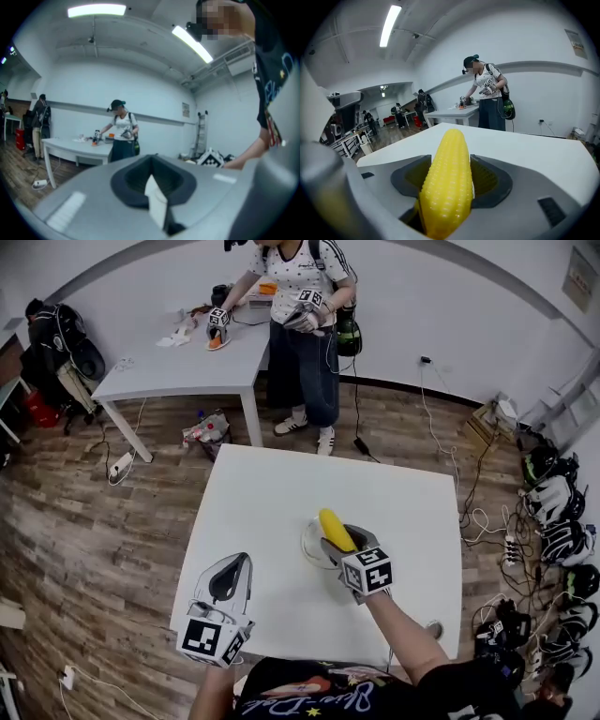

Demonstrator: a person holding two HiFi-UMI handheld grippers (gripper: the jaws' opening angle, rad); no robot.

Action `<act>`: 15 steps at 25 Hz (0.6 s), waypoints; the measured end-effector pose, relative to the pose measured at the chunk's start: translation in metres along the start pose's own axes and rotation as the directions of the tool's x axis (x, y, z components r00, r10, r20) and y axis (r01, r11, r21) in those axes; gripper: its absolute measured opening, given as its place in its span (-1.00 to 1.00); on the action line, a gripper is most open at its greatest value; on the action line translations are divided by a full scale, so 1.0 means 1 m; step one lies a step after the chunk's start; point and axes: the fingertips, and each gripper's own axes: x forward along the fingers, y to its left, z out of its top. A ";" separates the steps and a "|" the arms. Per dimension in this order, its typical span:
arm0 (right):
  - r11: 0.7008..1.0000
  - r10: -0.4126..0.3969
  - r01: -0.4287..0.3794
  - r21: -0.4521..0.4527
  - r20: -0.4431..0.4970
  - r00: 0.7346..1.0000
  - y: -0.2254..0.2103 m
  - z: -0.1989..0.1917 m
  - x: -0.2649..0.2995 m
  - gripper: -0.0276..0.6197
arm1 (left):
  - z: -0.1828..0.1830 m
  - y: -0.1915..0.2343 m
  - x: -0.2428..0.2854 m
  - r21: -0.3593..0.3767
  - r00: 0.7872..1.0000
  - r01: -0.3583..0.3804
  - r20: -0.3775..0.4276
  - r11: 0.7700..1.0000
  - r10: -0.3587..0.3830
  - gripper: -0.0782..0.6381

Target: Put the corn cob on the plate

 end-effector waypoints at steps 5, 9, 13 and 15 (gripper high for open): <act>1.000 -0.028 0.027 -0.009 -0.071 0.997 -0.012 -0.014 0.028 -0.10 | -0.008 0.012 0.002 -0.012 1.000 -0.007 -0.023 1.000 0.006 -0.79; 0.998 -0.045 0.041 -0.045 -0.104 0.994 -0.016 -0.020 0.038 -0.10 | -0.011 0.012 0.002 -0.013 1.000 -0.010 -0.027 1.000 0.010 -0.79; 0.989 -0.058 0.036 -0.142 -0.154 0.986 -0.015 -0.024 0.043 -0.10 | -0.011 0.012 0.002 -0.012 0.999 -0.009 -0.033 1.000 0.009 -0.79; 0.983 -0.061 0.027 -0.183 -0.181 0.982 -0.013 -0.028 0.045 -0.10 | -0.008 0.012 0.002 -0.009 1.000 -0.011 -0.029 1.000 0.011 -0.79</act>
